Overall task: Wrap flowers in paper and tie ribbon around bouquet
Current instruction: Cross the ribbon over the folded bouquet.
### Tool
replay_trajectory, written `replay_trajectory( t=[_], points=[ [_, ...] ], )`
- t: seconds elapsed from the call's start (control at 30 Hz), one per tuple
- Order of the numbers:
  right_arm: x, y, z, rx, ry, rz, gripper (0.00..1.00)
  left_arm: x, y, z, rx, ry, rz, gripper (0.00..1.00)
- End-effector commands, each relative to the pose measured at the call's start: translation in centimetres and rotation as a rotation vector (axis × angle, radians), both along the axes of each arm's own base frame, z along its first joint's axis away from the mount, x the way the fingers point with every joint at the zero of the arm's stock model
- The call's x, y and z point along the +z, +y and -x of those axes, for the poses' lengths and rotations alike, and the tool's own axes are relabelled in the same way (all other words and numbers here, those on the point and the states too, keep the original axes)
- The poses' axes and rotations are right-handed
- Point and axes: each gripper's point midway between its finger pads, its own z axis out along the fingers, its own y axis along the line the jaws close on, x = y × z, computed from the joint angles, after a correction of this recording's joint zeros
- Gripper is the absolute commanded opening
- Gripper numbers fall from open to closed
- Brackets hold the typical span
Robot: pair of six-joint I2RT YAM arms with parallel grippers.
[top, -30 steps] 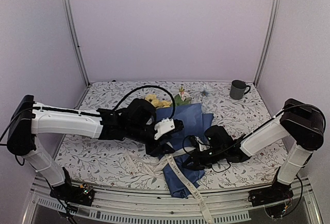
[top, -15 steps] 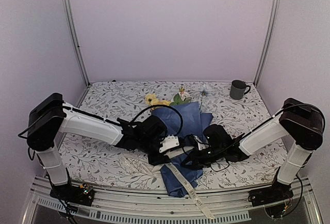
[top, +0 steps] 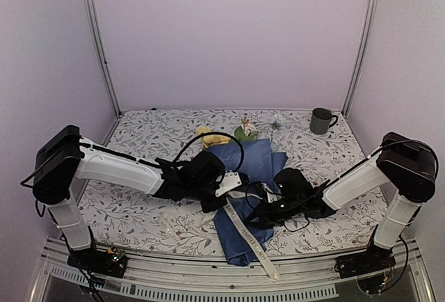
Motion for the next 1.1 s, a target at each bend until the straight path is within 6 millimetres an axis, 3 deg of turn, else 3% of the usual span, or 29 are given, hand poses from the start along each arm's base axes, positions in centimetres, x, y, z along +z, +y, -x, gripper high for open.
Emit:
replay_trajectory(
  t=[0.0, 0.07, 0.13, 0.33, 0.5, 0.6, 0.7, 0.87, 1.07],
  points=[
    [0.2, -0.1, -0.4, -0.022, -0.001, 0.003, 0.02, 10.1, 0.7, -5.9, 0.222, -0.369, 0.143, 0.0],
    [0.1, 0.0, -0.6, -0.024, 0.003, 0.004, 0.03, 12.8, 1.1, -6.8, 0.266, -0.458, 0.175, 0.0],
    [-0.1, 0.1, -0.7, -0.029, 0.008, 0.006, 0.02, 14.2, 1.6, -7.2, 0.294, -0.51, 0.193, 0.0],
    [-0.4, 0.0, -0.6, -0.032, 0.027, 0.015, 0.02, 15.4, 3.2, -7.0, 0.387, -0.658, 0.203, 0.0],
    [-0.6, -0.1, -0.4, -0.032, 0.04, 0.019, 0.03, 15.8, 3.1, -6.5, 0.412, -0.68, 0.231, 0.0],
    [-0.4, 0.1, -0.3, -0.027, 0.045, 0.013, 0.03, 14.1, 1.6, -5.6, 0.314, -0.611, 0.233, 0.0],
    [0.0, 0.3, -0.4, -0.021, 0.043, -0.001, 0.03, 10.2, 0.5, -3.6, 0.232, -0.423, 0.246, 0.0],
    [1.4, 0.5, -0.2, -0.009, 0.029, -0.033, 0.03, 3.9, 0.7, -0.4, 0.178, -0.185, 0.26, 0.0],
    [2.9, 0.8, -0.1, 0.022, 0.004, -0.067, 0.03, 1.0, -0.1, 3.3, 0.062, -0.005, 0.31, 0.0]
  ],
)
